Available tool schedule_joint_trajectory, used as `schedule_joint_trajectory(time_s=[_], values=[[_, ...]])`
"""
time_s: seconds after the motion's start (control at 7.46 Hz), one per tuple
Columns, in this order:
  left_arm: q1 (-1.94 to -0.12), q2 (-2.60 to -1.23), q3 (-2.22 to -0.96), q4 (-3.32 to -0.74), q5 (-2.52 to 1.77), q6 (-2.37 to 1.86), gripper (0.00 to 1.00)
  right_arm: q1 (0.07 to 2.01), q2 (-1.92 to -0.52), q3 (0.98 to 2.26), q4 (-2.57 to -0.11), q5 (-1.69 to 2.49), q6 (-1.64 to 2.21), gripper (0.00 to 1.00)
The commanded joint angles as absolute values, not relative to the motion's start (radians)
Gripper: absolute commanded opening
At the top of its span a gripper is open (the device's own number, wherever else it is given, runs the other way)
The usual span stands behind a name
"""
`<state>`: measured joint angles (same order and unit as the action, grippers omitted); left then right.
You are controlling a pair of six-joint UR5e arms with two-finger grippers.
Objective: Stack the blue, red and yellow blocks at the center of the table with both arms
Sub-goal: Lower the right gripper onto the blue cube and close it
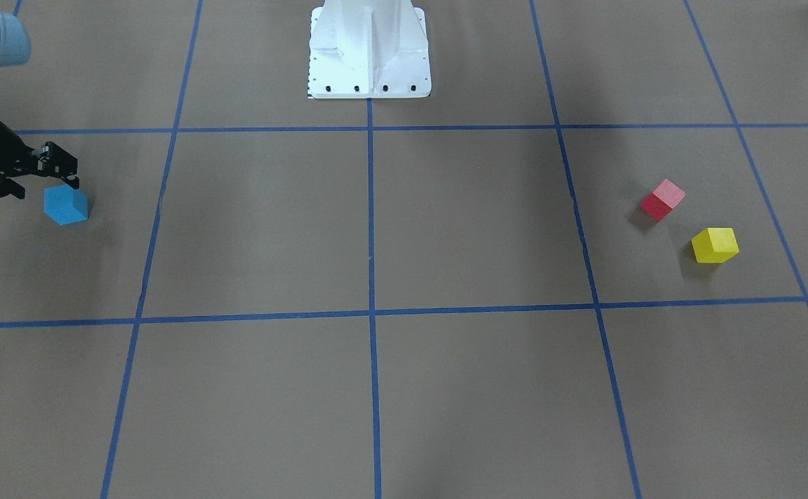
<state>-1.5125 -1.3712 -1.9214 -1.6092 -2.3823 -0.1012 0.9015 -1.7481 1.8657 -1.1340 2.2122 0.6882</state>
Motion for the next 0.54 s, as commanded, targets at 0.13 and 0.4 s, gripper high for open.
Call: schedule_joint_trajectory(time_s=[0.13,0.4], values=[[-1.513,-1.371,-1.922,-1.609,-2.382,-0.101,1.0,0.864,-1.74,1.841,-1.117,2.178,0.701,0.98],[-1.513,-1.373,-1.922,-1.609,-2.382,-0.101,1.0,0.851,-1.718,1.807,-1.115,2.155,0.7,0.96]])
